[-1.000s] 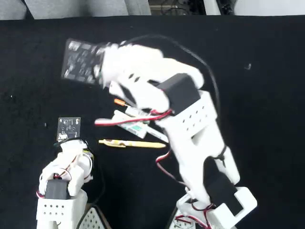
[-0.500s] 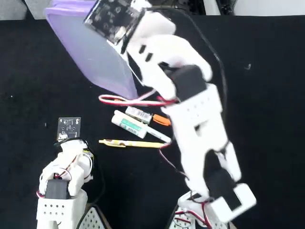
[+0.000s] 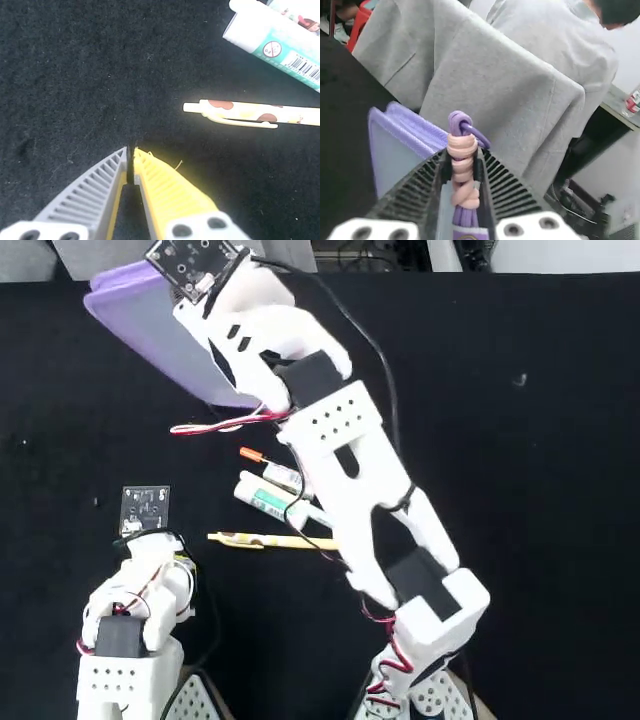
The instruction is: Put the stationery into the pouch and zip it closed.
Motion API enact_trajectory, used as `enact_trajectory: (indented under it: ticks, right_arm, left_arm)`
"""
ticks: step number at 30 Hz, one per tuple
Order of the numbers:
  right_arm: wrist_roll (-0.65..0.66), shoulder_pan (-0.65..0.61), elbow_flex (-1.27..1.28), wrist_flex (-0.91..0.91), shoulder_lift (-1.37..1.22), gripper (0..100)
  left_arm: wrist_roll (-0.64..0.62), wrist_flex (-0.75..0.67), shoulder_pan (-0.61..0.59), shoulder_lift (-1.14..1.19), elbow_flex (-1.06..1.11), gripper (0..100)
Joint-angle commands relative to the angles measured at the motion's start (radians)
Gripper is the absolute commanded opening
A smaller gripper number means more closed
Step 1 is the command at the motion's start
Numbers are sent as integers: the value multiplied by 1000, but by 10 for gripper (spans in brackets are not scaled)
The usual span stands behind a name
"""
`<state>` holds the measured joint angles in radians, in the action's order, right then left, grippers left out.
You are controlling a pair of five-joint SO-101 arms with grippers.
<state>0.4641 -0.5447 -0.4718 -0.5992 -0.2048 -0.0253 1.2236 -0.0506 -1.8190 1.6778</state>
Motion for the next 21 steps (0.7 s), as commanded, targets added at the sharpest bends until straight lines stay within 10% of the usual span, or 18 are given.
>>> enact_trajectory:
  ticks: [1, 21]
  right_arm:
    - [-11, 74, -16, -20, 22, 11]
    - [-5, 577, -21, -316, 30, 11]
  left_arm:
    - [-8, -18, 10, 0, 22, 30]
    - [-8, -18, 10, 0, 22, 30]
